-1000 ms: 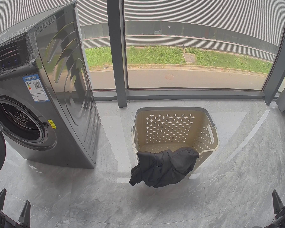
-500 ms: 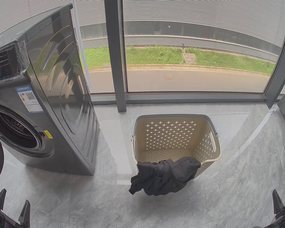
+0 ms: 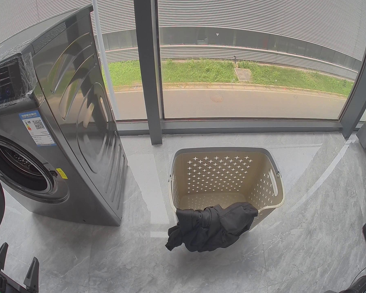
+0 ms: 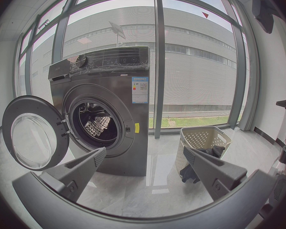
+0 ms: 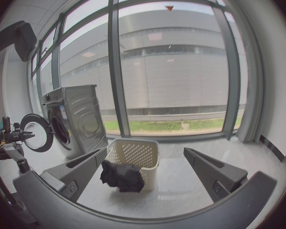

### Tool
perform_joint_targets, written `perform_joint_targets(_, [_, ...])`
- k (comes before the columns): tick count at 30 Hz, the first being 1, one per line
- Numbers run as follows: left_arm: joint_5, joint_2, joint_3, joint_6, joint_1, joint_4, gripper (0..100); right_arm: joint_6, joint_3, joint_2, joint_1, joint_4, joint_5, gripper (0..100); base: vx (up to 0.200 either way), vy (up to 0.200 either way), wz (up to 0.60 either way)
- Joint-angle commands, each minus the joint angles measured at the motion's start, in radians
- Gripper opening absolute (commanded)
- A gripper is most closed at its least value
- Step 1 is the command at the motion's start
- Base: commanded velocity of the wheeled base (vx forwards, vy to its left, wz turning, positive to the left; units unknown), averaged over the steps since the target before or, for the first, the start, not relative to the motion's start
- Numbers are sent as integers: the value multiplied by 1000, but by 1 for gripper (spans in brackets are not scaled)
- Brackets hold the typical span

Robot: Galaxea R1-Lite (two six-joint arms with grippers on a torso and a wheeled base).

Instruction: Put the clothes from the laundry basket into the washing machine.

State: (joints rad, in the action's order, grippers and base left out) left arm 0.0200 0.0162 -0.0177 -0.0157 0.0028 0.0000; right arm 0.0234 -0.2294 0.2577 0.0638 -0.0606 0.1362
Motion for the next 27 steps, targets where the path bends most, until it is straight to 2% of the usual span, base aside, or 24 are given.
perform_joint_targets(1, [-8, -16, 16, 2, 0, 0, 100, -37, -5, 578, 197, -93, 123, 100, 0, 0, 0])
perform_joint_targets(4, [-9, -16, 16, 5, 0, 0, 100, -2, -16, 724, 281, -99, 122, 100, 0, 0, 0])
perform_joint_targets(6, [-11, -16, 16, 10, 0, 2, 100, 18, -21, 822, 312, -139, 122, 100, 0, 0, 0])
perform_joint_targets(8, [-12, -16, 16, 10, 0, 2, 100, 30, -15, 951, 344, -237, 120, 100, 0, 0, 0])
perform_joint_targets(10, [-12, -16, 16, 10, 0, 2, 100, 30, -15, 951, 344, -237, 120, 100, 0, 0, 0])
perform_joint_targets(11, [-11, -16, 16, 0, 0, 0, 100, 53, 2, 1128, 358, -401, 118, 100, 0, 0, 0])
perform_joint_targets(12, [-9, -16, 16, -1, 0, 0, 100, 61, 13, 1183, 363, -452, 117, 100, 0, 0, 0])
perform_joint_targets(15, [-8, -16, 16, -1, -1, 0, 100, 89, 24, 1319, 389, -571, 106, 100, 0, 0, 0])
perform_joint_targets(16, [-8, -16, 16, -1, 0, 0, 100, 112, 24, 1379, 393, -617, 106, 100, 0, 0, 0])
perform_joint_targets(18, [-8, -16, 16, -1, 0, 0, 100, 148, 24, 1460, 409, -674, 103, 100, 0, 0, 0])
perform_joint_targets(19, [-8, -16, 16, -1, 0, 0, 100, 148, 24, 1460, 409, -674, 103, 100, 0, 0, 0])
perform_joint_targets(21, [-8, -16, 16, -1, 0, 0, 100, 182, 24, 1552, 432, -742, 57, 100, 0, 0, 0])
perform_joint_targets(24, [-8, -16, 16, -6, -1, 0, 100, 201, 13, 1657, 452, -846, -3, 100, 0, 0, 0])
perform_joint_targets(27, [-8, -16, 16, -7, -1, 0, 100, 216, 5, 1753, 452, -989, -13, 100, 0, 0, 0])
